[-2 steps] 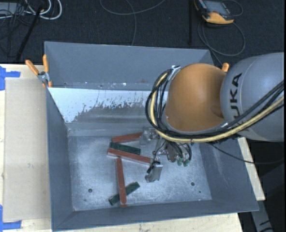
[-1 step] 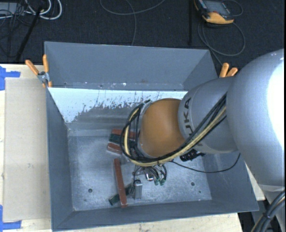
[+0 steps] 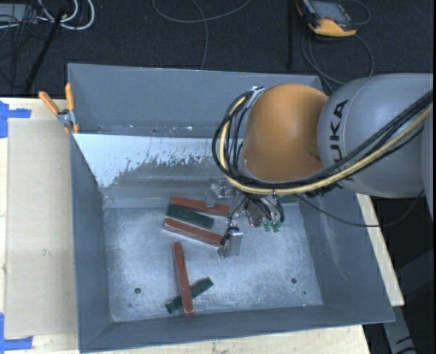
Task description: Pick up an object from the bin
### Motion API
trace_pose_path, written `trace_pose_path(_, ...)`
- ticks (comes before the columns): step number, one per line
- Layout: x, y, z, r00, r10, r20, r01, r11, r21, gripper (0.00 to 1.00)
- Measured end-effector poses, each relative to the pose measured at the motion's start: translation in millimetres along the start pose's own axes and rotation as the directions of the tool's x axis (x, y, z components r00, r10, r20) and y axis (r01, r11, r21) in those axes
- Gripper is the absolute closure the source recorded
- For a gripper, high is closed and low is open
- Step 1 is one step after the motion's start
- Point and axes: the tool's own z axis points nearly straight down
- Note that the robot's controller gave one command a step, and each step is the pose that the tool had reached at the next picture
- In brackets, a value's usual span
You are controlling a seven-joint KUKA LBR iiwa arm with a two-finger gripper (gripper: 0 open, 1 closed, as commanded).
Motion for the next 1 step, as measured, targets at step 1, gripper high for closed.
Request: trace_pose_path(1,-16.7,-1.7,108.6,0.981,0.193,-0.012,-0.193,0.981,0.000,0.00)
